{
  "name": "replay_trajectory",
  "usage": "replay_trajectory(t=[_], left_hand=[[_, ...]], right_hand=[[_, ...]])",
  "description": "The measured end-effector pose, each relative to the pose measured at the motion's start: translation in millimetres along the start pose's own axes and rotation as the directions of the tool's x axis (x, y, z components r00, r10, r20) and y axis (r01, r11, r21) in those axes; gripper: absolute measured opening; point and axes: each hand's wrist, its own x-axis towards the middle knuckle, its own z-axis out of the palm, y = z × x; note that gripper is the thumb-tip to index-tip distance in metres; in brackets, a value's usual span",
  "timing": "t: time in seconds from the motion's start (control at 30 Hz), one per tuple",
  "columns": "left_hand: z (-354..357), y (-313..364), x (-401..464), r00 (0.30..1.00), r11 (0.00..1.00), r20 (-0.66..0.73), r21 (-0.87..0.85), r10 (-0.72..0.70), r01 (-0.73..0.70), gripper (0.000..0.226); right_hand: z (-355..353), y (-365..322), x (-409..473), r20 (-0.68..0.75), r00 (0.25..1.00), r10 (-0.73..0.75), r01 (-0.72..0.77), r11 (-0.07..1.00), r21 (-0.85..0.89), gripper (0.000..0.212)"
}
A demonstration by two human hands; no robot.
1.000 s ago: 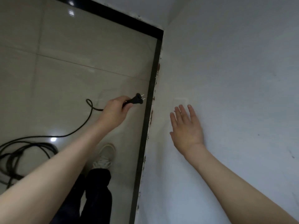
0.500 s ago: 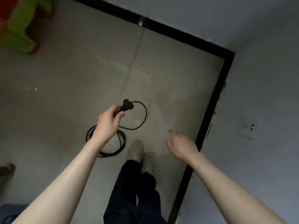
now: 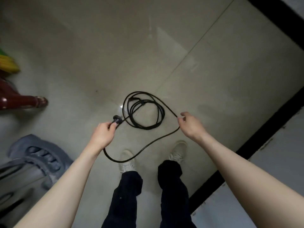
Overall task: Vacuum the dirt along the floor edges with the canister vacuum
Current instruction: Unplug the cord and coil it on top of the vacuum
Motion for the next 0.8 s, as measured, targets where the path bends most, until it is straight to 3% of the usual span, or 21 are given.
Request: replay_trajectory(t=[0.1, 0.27, 0.47, 0.63, 0.73, 0.8], left_hand=[[-10.8, -26.0, 22.1, 0.979, 0.994, -0.179, 0.067, 0.095, -0.084, 0.028], [-6.1, -43.3, 80.3, 0.87, 0.947, -0.406, -0.034, 0.279, -0.319, 0.035], [34.9, -53.0, 169.9, 0.827, 0.899, -0.41, -0.034, 0.385, -0.436, 0.034], [64.1, -65.1, 224.0, 0.776, 0.842, -0.366, 0.037, 0.513, -0.539, 0.022], [72.9, -70.9, 238.6, 0.75, 0.812, -0.361, 0.041, 0.555, -0.582, 0.019], [75.8, -74.5, 241.7, 0.753, 0.811, -0.345, 0.046, 0.561, -0.583, 0.018]], right_hand=[[31.8, -16.2, 16.8, 0.008, 1.0, -0.022, 0.022, 0.999, -0.032, 0.041], [86.7, -30.9, 64.9, 0.027, 0.998, -0.051, 0.053, 0.993, -0.105, 0.042], [131.9, -36.6, 160.8, -0.021, 1.0, -0.015, 0.011, 0.988, -0.156, 0.053], [162.4, -28.7, 228.6, -0.127, 0.991, -0.03, -0.022, 0.923, -0.385, 0.066], [174.3, -19.5, 255.2, -0.22, 0.975, -0.041, -0.039, 0.937, -0.346, 0.05], [176.0, -14.9, 263.1, -0.164, 0.985, -0.057, -0.006, 0.932, -0.361, 0.035]])
